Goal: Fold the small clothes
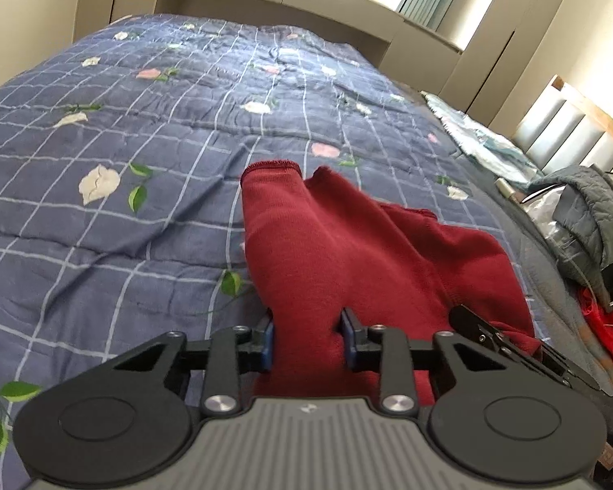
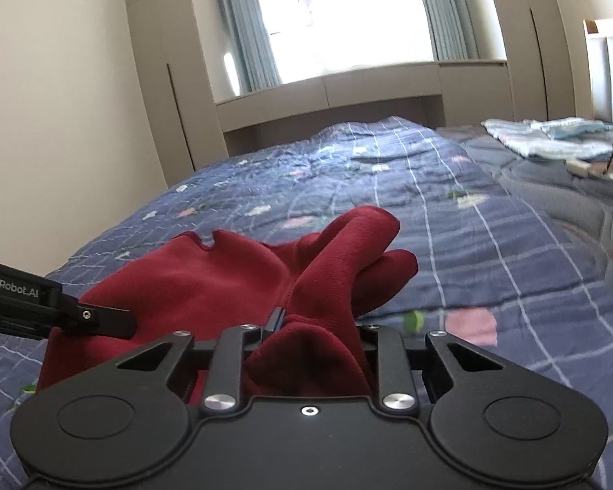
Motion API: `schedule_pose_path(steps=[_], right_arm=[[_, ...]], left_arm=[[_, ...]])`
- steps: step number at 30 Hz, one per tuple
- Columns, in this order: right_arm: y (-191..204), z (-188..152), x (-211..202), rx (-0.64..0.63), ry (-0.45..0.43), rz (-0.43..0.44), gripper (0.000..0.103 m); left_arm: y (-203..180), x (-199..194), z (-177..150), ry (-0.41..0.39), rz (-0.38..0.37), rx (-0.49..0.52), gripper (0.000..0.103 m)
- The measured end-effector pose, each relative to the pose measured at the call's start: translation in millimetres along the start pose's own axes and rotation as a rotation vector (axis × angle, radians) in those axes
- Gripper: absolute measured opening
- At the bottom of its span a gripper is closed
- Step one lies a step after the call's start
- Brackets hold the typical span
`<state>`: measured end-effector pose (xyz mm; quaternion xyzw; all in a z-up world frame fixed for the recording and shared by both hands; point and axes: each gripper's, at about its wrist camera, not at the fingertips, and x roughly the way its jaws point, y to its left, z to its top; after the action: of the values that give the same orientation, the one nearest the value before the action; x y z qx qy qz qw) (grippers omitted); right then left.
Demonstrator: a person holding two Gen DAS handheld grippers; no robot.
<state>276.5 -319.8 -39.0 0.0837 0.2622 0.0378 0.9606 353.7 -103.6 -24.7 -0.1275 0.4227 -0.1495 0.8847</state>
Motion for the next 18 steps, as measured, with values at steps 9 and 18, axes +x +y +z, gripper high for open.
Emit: schedule_pose_path(steps=[9,18], right_arm=[[68,28,0,-0.060,-0.032,0.085,0.026],[160,29,45,-0.059,0.001,0.200,0.026]], left_arm=[[20,-48,19,-0.112,0.016,0.044,0.030],[112,-88,42,-0.147,0.100,-0.052,0.030]])
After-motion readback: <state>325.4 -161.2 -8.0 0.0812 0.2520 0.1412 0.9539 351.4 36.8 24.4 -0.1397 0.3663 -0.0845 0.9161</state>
